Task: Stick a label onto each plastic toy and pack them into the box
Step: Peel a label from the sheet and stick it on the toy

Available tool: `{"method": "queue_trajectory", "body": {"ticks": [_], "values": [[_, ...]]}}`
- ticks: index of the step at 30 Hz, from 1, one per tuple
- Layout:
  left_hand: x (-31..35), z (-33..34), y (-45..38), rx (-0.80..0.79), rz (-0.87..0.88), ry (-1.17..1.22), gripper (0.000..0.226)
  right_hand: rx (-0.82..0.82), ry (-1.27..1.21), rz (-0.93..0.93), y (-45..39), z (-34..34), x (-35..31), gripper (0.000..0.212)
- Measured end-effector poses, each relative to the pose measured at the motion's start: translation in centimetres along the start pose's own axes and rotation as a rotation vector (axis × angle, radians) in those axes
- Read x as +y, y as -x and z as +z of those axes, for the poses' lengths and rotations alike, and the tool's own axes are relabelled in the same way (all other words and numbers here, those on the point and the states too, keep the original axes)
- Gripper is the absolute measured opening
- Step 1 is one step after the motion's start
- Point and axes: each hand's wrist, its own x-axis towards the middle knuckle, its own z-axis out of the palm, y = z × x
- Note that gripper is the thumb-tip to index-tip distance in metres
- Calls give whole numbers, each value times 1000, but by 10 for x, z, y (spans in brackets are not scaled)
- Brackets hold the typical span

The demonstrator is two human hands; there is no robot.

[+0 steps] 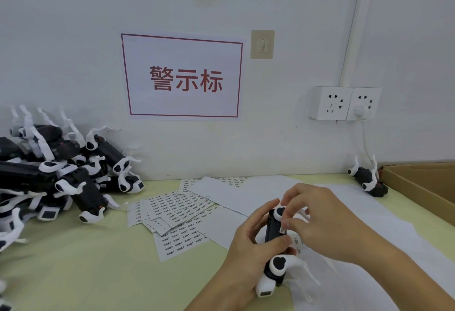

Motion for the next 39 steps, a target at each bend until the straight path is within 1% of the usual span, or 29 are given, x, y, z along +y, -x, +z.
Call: {"method": "queue_trajectory", "body": {"ticks": [7,14,26,32,36,39], "values": [[-1,0,-1,-13,47,-41,52,8,16,13,0,1,-3,19],[-6,-3,-3,-5,31,-15,48,35,19,23,4,0,-9,25],[-8,-5,-5,-1,43,-31,38,73,20,13,8,3,-9,20],[-9,-4,-5,21,42,-33,32,73,32,6,8,3,-9,21],[-8,-2,-4,46,47,-14,32,80,30,-3,8,4,-11,22],[-9,-1,-4,79,61,-51,36,86,15,-11,9,5,-12,22]]}}
